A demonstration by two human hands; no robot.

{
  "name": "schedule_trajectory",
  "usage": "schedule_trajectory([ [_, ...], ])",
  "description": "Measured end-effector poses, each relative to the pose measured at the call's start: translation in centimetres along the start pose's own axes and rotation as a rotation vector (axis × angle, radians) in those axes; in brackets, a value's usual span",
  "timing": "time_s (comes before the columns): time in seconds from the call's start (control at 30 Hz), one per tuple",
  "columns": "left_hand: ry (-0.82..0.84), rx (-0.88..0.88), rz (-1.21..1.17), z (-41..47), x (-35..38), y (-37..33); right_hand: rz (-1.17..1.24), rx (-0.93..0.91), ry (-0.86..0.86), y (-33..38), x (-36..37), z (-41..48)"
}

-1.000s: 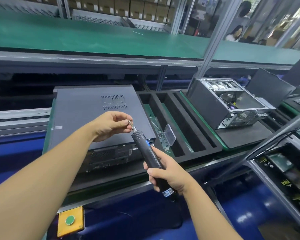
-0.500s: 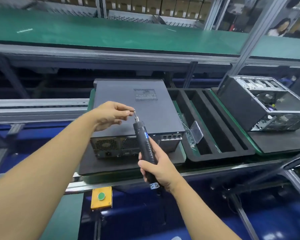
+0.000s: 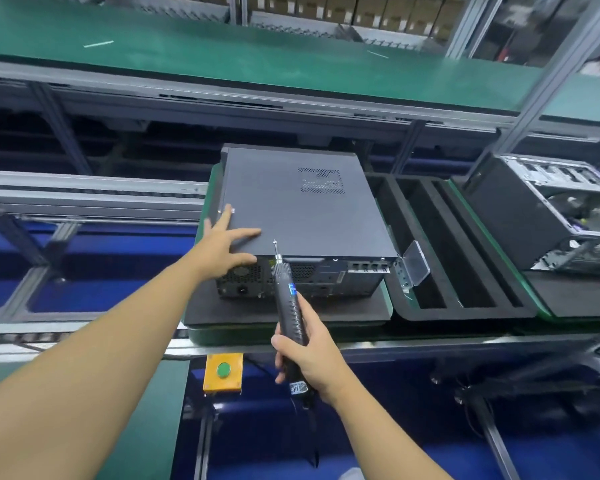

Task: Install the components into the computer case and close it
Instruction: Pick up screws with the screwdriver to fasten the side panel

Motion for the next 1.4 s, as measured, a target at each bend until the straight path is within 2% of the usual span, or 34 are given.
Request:
schedule_trajectory([
  [0.17, -0.082, -0.033, -0.032, -0.1, 0.2, 0.8, -0.058, 0.015, 0.023, -1.3, 0.3, -1.2],
  [0.3, -0.073, 0.002, 0.073, -0.1, 0.7, 0.5, -0.089, 0.041, 0.020, -2.0, 0.3, -1.6],
  [0.47, -0.066, -0.007, 0.085, -0.3, 0.7, 0.4, -0.100, 0.039, 0.014, -2.2, 0.3, -1.6],
  [1.4, -0.087, -0.007, 0.059, -0.7, 0.7, 0.1, 0.040, 0.111, -0.032, -2.7, 1.0, -0.8],
])
Point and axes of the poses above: each hand's wrist, its own z-axis towards the middle knuckle, its own x-axis out of the palm, y = z × x, the point moved 9 cm from there along z, towards the middle knuckle, and after that the axes turned 7 degrees about z, right-handed, at the moved point
